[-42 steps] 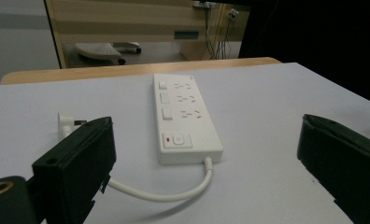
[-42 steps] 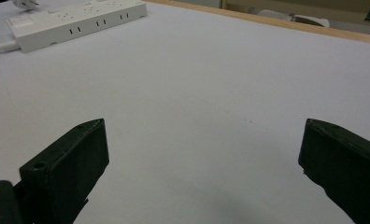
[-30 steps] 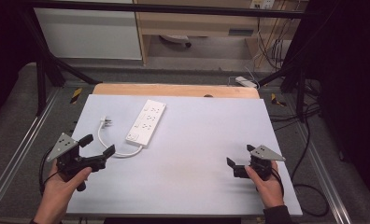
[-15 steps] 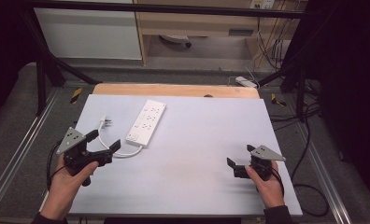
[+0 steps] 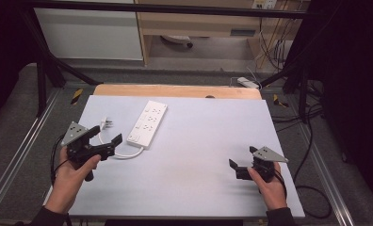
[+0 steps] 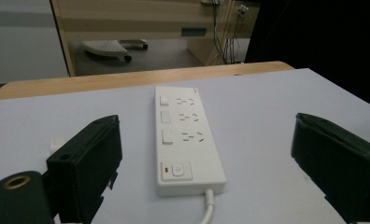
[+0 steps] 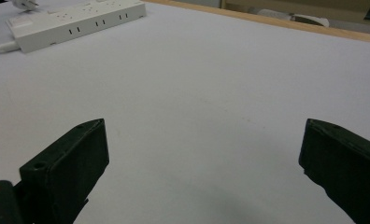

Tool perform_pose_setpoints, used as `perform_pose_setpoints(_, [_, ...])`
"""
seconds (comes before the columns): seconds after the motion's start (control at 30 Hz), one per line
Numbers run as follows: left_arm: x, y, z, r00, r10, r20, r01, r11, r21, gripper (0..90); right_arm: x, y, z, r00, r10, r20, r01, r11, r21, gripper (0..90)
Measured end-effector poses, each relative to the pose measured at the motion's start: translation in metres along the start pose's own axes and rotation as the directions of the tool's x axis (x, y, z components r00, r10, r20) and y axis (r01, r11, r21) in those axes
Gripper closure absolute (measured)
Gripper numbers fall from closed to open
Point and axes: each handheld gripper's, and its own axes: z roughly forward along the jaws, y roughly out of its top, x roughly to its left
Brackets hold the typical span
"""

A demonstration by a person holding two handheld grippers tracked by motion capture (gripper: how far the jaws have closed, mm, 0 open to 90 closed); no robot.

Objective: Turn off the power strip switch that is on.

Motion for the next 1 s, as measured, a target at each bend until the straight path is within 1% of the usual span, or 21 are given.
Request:
perform_pose_setpoints(0.3, [-0.002, 0.005, 0.014, 0.9999, 0.005, 0.012, -0.005, 1.0, -0.003, 8.5, -0.001, 0.0, -0.001, 1.0, 0.004, 0.0, -0.004, 1.0, -0.006, 2.1])
perform_pose_setpoints(0.43, [-0.003, 0.007, 0.02, 0.9995, 0.017, 0.027, -0.017, 0.9998, -0.009, 9.0, -0.003, 0.0, -0.002, 1.0, 0.002, -0.002, -0.002, 1.0, -0.009, 2.0])
perform_pose_setpoints(0.53, [-0.004, 0.008, 0.026, 0.9992, 0.016, 0.037, -0.016, 0.9997, -0.016, 9.9, -0.003, 0.0, -0.002, 1.0, 0.006, -0.003, -0.006, 0.9999, -0.009, 2.1])
perform_pose_setpoints(0.63, [-0.005, 0.009, 0.031, 0.9992, 0.023, 0.034, -0.022, 0.9994, -0.025, 9.9, -0.004, -0.001, -0.003, 1.0, 0.007, -0.001, -0.007, 0.9999, -0.011, 2.1])
perform_pose_setpoints(0.8, [-0.005, 0.013, 0.039, 0.9991, 0.024, 0.036, -0.023, 0.9994, -0.027, 9.2, -0.005, -0.001, -0.003, 1.0, 0.008, 0.0, -0.008, 0.9999, -0.011, 2.1])
perform_pose_setpoints(0.87, [-0.006, 0.016, 0.042, 0.9981, 0.038, 0.049, -0.036, 0.9989, -0.028, 9.2, -0.004, -0.001, -0.003, 1.0, 0.007, 0.001, -0.007, 0.9999, -0.011, 2.1])
perform_pose_setpoints(0.93, [-0.006, 0.017, 0.045, 0.9972, 0.052, 0.054, -0.05, 0.9983, -0.03, 9.3, -0.004, -0.001, -0.003, 1.0, 0.008, 0.0, -0.008, 0.9999, -0.011, 2.1])
perform_pose_setpoints(1.0, [-0.006, 0.019, 0.048, 0.9967, 0.054, 0.061, -0.052, 0.9981, -0.034, 9.2, -0.004, -0.001, -0.003, 1.0, 0.008, -0.001, -0.008, 0.9999, -0.01, 2.1])
